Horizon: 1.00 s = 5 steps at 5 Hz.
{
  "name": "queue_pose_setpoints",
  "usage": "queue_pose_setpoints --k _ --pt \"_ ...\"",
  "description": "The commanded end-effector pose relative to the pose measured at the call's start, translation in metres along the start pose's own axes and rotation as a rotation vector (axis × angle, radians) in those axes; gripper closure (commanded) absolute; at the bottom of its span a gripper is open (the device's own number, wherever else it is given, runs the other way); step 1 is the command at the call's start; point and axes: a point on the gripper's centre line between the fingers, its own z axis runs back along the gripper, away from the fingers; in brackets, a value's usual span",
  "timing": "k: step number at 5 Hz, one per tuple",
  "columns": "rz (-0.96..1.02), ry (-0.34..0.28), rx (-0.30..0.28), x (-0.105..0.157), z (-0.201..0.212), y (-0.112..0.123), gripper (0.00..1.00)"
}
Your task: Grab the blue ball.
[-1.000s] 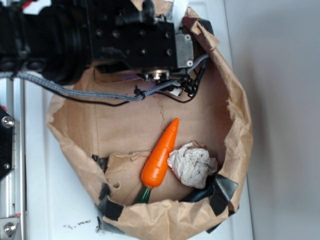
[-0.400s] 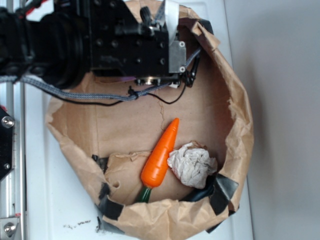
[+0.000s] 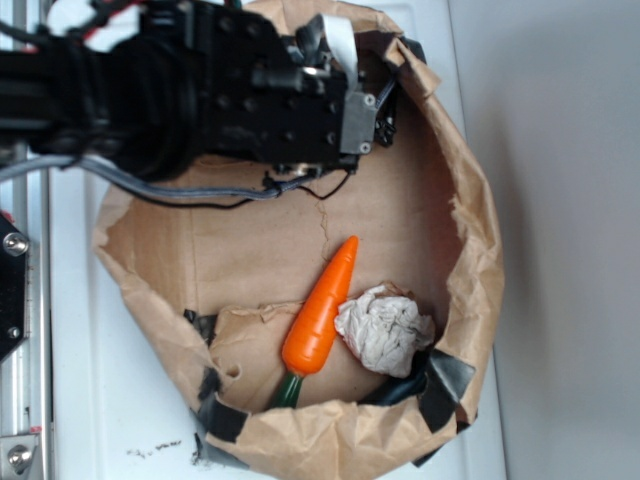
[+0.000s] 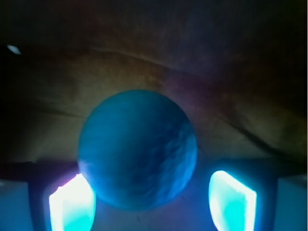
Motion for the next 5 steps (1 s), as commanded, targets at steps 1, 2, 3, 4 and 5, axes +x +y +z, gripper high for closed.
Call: queue_pose_setpoints --k 1,2,3,4,5 --pt "0.026 -0.049 -0.055 0.003 0.011 -0.015 0.0" --pt "0.037 -0.034 -0.046 0.003 0.013 -0.015 1.0" --pt "0.01 -0.012 -0.052 0.006 0.023 -0.015 1.0" --pt "-0.072 0.044 -0.044 0.009 0.044 -0.018 1.0" --pt "-0.191 0.115 -0.068 0.014 0.065 -0.02 1.0"
